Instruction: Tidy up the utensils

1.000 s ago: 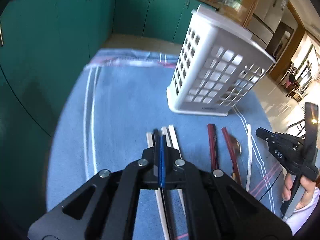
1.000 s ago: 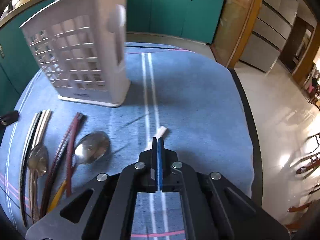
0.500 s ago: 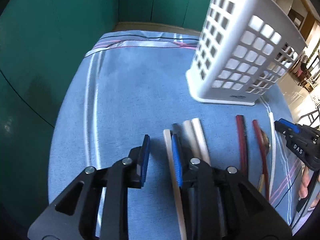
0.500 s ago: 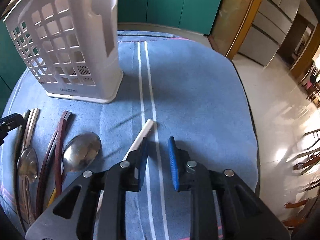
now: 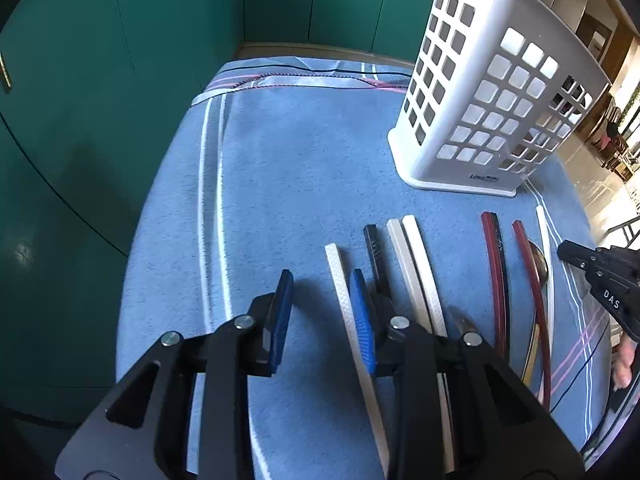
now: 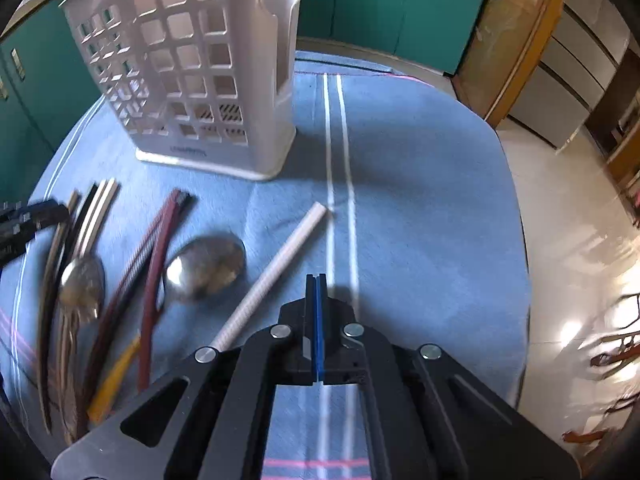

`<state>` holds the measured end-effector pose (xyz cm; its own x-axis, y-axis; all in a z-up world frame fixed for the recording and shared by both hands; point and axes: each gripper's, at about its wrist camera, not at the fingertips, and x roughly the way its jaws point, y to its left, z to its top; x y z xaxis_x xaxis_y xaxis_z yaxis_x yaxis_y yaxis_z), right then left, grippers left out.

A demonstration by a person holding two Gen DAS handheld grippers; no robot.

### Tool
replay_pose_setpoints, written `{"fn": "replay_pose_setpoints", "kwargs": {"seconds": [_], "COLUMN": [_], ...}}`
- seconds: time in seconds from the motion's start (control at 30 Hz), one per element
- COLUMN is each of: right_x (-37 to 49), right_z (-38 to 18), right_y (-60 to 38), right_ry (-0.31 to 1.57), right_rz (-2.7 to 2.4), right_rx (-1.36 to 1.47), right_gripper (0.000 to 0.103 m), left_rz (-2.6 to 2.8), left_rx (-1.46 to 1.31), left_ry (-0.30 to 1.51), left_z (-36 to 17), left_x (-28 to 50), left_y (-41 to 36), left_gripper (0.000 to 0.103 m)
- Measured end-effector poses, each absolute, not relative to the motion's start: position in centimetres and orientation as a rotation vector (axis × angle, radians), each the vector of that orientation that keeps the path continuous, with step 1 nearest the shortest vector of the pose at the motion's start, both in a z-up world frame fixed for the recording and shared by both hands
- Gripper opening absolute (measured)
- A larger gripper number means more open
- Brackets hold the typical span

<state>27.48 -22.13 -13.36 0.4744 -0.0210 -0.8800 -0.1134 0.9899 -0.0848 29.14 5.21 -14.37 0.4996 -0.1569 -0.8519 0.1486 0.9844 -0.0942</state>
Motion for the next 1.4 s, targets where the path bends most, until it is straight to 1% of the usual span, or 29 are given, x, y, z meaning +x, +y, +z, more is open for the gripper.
{"fn": "replay_pose_setpoints", "kwargs": {"seconds": [0.07, 0.13, 0.17, 0.2, 0.33, 0.5, 0.57, 0.63, 0.67, 0.73, 0.9, 1.0, 1.27, 1.4], "right_x": [27.5, 28.2, 28.7, 29.1, 30.8, 33.8, 34.7, 35.1, 35.2, 35.3, 34.4, 32.5, 26.1, 23.6], "right_z": [-13.3, -13.1, -13.1, -13.0, -12.7, -13.1, -13.2, -13.2, -13.2, -13.3, -13.0, -11.4, -1.8, 1.7], "right_y": [-22.9, -24.2, -24.8, -25.2, -25.1, -23.7, -23.2, -22.9, -22.7, -22.2, -22.1, -22.2, -22.8, -23.1], "right_ry": [1.086, 1.092, 1.092, 1.092, 1.105, 1.145, 1.157, 1.171, 1.177, 1.177, 1.153, 1.110, 0.886, 0.784], "right_rz": [0.058, 0.016, 0.003, -0.005, 0.012, -0.011, -0.031, -0.047, -0.043, -0.020, 0.031, 0.043, 0.107, 0.130], "right_rx": [-0.135, -0.095, -0.079, -0.049, 0.031, 0.036, 0.014, -0.006, -0.008, -0.005, 0.026, 0.042, 0.053, 0.074], "right_gripper": [0.002, 0.021, 0.025, 0.026, 0.026, 0.026, 0.028, 0.028, 0.027, 0.012, 0.011, 0.010, 0.007, 0.007], "left_rz": [-0.186, -0.175, -0.179, -0.177, -0.170, -0.168, -0.169, -0.181, -0.183, -0.197, -0.225, -0.233, -0.254, -0.265], "left_rx": [-0.015, -0.010, -0.012, -0.010, -0.005, 0.015, 0.028, 0.029, 0.026, 0.017, -0.028, -0.040, -0.084, -0.145], "left_ry": [1.033, 1.041, 1.050, 1.050, 1.052, 1.064, 1.070, 1.077, 1.079, 1.086, 1.084, 1.048, 0.845, 0.735], "left_z": [-14.2, -14.3, -14.5, -14.6, -14.2, -14.0, -14.3, -14.1, -14.2, -14.4, -14.1, -12.9, -4.3, -0.3], "left_x": [29.3, 29.8, 30.1, 30.3, 30.3, 30.7, 31.4, 31.3, 31.4, 31.3, 30.5, 29.7, 25.8, 24.7], "left_y": [5.2, 4.9, 4.7, 4.5, 4.0, 3.6, 3.7, 3.6, 3.7, 3.8, 3.9, 4.0, 5.4, 6.6], "left_gripper": [0.034, 0.036, 0.036, 0.036, 0.036, 0.035, 0.028, 0.023, 0.017, 0.010, 0.006, 0.006, 0.006, 0.006]}}
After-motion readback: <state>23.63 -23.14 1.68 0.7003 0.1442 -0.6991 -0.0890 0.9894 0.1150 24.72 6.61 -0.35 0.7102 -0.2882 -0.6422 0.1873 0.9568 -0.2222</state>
